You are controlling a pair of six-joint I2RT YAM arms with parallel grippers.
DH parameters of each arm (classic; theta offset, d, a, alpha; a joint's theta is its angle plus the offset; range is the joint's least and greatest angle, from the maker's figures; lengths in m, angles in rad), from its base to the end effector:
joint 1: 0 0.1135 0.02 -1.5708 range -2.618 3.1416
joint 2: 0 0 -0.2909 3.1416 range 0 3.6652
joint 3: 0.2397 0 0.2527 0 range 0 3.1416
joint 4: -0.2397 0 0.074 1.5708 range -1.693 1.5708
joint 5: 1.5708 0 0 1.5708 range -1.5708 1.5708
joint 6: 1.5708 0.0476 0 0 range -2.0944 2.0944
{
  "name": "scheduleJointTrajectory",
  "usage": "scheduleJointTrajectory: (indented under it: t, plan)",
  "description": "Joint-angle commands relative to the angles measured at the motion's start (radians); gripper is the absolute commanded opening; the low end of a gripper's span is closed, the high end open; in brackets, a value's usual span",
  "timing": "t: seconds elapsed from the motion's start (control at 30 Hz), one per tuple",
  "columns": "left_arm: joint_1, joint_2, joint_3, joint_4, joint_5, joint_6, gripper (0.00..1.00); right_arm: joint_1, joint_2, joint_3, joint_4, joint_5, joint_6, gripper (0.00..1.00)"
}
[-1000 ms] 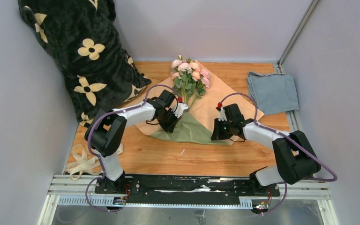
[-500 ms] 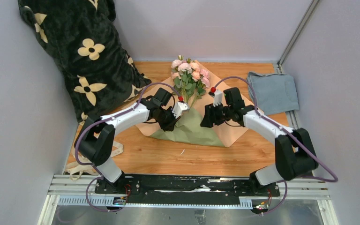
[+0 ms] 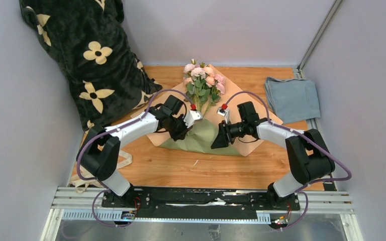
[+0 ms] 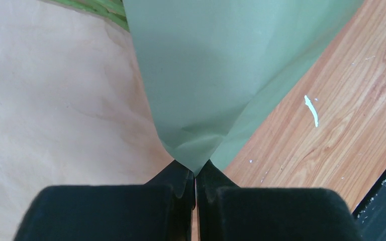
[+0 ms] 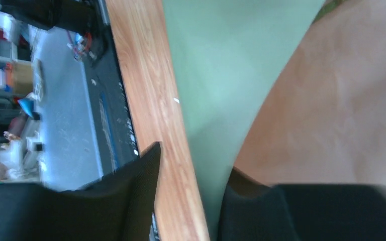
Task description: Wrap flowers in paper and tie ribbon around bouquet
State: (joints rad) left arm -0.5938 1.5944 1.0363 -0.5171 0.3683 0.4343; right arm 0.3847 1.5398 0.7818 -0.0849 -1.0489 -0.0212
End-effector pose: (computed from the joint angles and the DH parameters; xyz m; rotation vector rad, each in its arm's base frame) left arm 0.2583 -0.1950 0.2211 1.3997 2.2268 -0.5408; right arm 0.2584 0.1491 0.2061 -0.9345 2.0936 1.4281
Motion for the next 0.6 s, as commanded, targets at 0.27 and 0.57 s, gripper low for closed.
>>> scheduleJointTrajectory:
  t: [0.27,0.57]
  plan:
    - [-0.007,-0.048,0.097,-0.089,-0.204,-0.013,0.56,0.016,0.118,0.126,0.032,0.336,0.128,0.0]
    - [-0.115,-0.122,0.134,-0.288,-0.241,0.016,0.44,0.016,0.209,0.217,-0.072,0.416,0.089,0.0]
